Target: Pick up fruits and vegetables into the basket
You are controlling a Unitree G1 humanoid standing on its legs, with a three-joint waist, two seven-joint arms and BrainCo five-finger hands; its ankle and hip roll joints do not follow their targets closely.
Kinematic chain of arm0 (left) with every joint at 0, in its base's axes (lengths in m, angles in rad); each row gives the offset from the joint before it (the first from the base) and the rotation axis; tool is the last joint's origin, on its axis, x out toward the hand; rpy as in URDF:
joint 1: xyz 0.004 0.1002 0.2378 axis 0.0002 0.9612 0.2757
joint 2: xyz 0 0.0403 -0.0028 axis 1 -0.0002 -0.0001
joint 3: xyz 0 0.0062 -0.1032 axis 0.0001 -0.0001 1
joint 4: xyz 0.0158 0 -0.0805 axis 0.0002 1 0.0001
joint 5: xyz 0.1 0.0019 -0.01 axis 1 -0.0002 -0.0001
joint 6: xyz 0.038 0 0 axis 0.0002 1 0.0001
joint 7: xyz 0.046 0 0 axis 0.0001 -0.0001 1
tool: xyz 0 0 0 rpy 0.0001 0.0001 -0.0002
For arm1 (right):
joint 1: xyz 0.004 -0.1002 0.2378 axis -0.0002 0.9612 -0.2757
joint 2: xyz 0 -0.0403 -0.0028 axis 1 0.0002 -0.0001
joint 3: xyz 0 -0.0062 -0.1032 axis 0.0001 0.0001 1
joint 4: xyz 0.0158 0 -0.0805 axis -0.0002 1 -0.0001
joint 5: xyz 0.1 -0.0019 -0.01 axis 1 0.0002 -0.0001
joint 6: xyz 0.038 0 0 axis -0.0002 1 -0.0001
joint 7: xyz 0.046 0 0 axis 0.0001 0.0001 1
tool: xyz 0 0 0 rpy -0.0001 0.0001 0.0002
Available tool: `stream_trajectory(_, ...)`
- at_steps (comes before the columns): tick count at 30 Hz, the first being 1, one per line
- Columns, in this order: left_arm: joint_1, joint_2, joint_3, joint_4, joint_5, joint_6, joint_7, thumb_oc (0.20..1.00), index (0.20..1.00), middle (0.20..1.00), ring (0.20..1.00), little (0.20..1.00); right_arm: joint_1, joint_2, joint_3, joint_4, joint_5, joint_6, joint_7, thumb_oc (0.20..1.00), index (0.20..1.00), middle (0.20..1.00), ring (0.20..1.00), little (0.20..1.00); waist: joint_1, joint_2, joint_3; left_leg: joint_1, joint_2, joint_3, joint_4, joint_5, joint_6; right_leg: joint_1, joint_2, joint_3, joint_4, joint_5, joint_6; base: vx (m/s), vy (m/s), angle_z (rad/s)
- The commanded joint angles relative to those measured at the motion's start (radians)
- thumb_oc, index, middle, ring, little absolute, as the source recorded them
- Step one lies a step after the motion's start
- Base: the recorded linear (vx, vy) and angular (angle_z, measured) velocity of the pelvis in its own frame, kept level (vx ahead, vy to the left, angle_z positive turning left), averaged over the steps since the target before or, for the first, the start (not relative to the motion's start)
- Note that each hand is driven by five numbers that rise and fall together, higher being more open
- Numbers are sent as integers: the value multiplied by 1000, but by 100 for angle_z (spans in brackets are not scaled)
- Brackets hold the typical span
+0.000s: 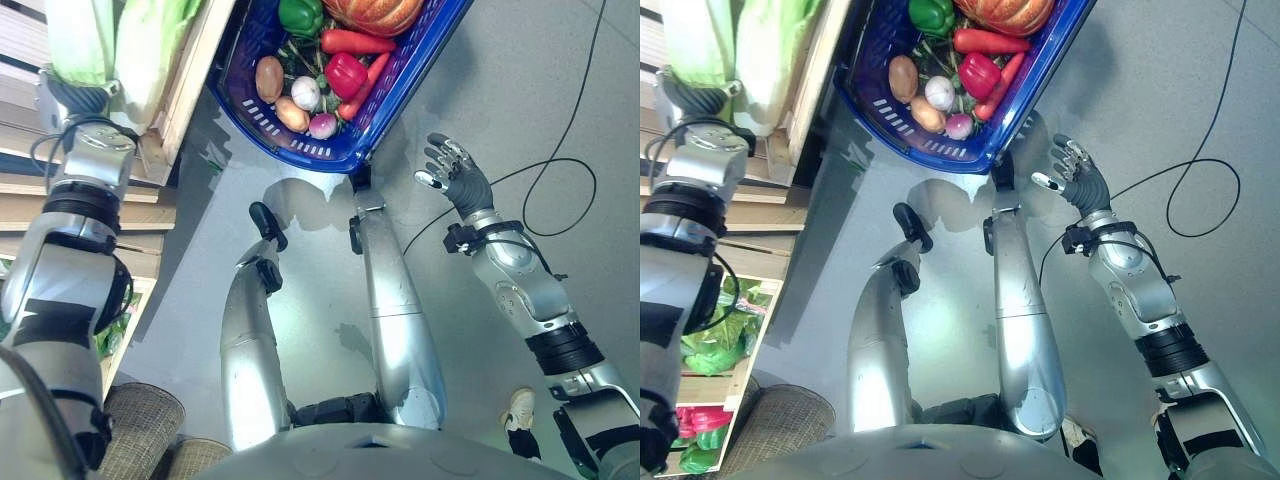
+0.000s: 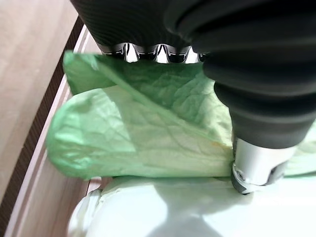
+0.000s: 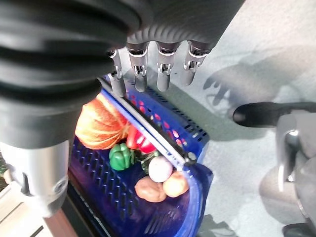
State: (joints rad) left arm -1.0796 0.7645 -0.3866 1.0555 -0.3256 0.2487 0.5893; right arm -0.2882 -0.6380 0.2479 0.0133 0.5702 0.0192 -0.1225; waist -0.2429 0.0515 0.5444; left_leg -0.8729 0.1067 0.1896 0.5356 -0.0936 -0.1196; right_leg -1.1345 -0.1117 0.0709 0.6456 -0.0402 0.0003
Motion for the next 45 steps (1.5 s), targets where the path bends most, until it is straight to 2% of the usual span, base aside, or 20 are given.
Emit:
stream_trajectory(1,71,-11,50,85,-111,-25,-60,200,200,200,200,200,16,-10,5,-40,20,-40,14,1000,1000,1000,1000,1000,-44,16,-24,-59,-38,25,18,-10,53,40,15,-13,-10,-80,52,-32,13,-1)
stream_trajectory(14,123,-36,89,46,-200,-110,-142,200,200,200,200,200,26,-10,-15,-70,-1,-33,23,1000,1000,1000,1000,1000,-48,21,-24,11,-41,32,-10,-6,49,100,5,-17,-36,-79,50,0,0,0)
stream_trajectory(19,161,-40,95,-36,-166,-183,-136,200,200,200,200,200,54,-9,-29,-102,-35,-75,28,1000,1000,1000,1000,1000,-43,21,-24,51,-41,35,-29,-4,50,144,1,-24,-56,-80,52,-6,-27,0)
stream_trajectory(21,232,-52,123,-151,-136,-276,-118,200,200,200,200,200,80,-2,-50,-146,-80,-122,43,1000,1000,1000,1000,1000,-29,24,-24,84,-44,35,-47,-1,51,182,-5,-36,-74,-79,56,-23,-88,4)
stream_trajectory(22,241,-55,127,-164,-133,-277,-115,200,200,200,200,200,82,-1,-52,-150,-83,-123,42,1000,1000,1000,1000,1000,-28,25,-24,88,-45,34,-48,-1,51,186,-6,-38,-76,-79,56,-30,-96,3)
stream_trajectory(23,291,-73,150,-230,-106,-326,-101,200,200,200,200,200,85,8,-65,-170,-106,-144,54,1000,1000,1000,1000,1000,-16,28,-24,106,-49,33,-57,0,52,208,-9,-47,-85,-80,57,-27,-89,3)
stream_trajectory(25,348,-92,164,-318,-69,-379,-72,200,200,200,200,200,90,17,-79,-199,-126,-167,65,1000,1000,1000,1000,1000,2,31,-24,122,-54,27,-66,1,54,232,-11,-59,-93,-82,59,-32,-122,3)
stream_trajectory(26,367,-101,169,-346,-58,-387,-64,200,200,200,200,200,89,20,-83,-208,-129,-166,67,1000,1000,1000,1000,1000,7,31,-24,127,-55,25,-68,1,55,239,-12,-63,-97,-82,59,-36,-159,5)
stream_trajectory(28,439,-136,200,-442,19,-461,-49,200,200,200,200,200,81,33,-94,-244,-139,-164,105,1000,1000,1000,1000,1000,34,31,-24,142,-59,16,-71,-1,59,267,-15,-81,-105,-84,60,-38,-161,10)
stream_trajectory(29,452,-140,205,-462,32,-474,-46,200,200,200,200,200,80,36,-95,-249,-138,-163,115,1000,1000,1000,1000,1000,38,31,-24,145,-59,15,-72,-2,60,271,-15,-84,-107,-85,60,-37,-176,12)
stream_trajectory(32,542,-148,239,-686,165,-517,-45,200,200,200,200,200,50,68,-110,-304,-49,-119,181,1000,1000,1000,1000,1000,83,22,-24,165,-62,-2,-77,-4,63,318,-20,-118,-116,-89,61,-41,-235,16)
stream_trajectory(33,550,-149,242,-707,174,-513,-47,200,200,200,200,200,49,72,-111,-309,-44,-115,183,1000,1000,1000,1000,1000,86,22,-24,167,-63,-3,-77,-3,63,321,-20,-121,-118,-89,61,-29,-199,12)
stream_trajectory(35,602,-159,255,-824,255,-562,-65,200,200,200,200,200,31,99,-119,-339,-5,-116,218,1000,1000,1000,1000,1000,113,17,-24,175,-68,-14,-83,-1,67,343,-20,-138,-124,-90,61,-27,-208,14)
stream_trajectory(37,630,-171,262,-895,283,-581,-82,200,200,200,200,200,17,123,-119,-359,20,-112,228,1000,1000,1000,1000,1000,129,12,-24,181,-70,-22,-87,-1,70,357,-19,-148,-126,-89,63,-20,-191,14)
stream_trajectory(41,673,-214,253,-1035,328,-682,-136,200,200,200,200,200,-29,180,-102,-376,3,-108,170,1000,1000,1000,1000,1000,166,-4,-24,196,-75,-42,-94,0,79,391,-17,-173,-130,-85,66,-39,-202,14)
stream_trajectory(42,675,-224,252,-1080,332,-713,-173,200,200,200,200,200,-52,193,-100,-371,-10,-99,147,1000,1000,1000,1000,1000,177,-9,-24,187,-77,-38,-104,29,89,389,-20,-189,-147,-52,61,-80,-190,17)
stream_trajectory(45,673,-227,237,-1137,322,-756,-237,200,200,200,200,200,-92,190,-89,-357,-35,-78,107,1000,1000,1000,1000,1000,192,-17,-24,203,-77,-47,-101,25,94,412,-20,-199,-151,-47,64,-19,-152,13)
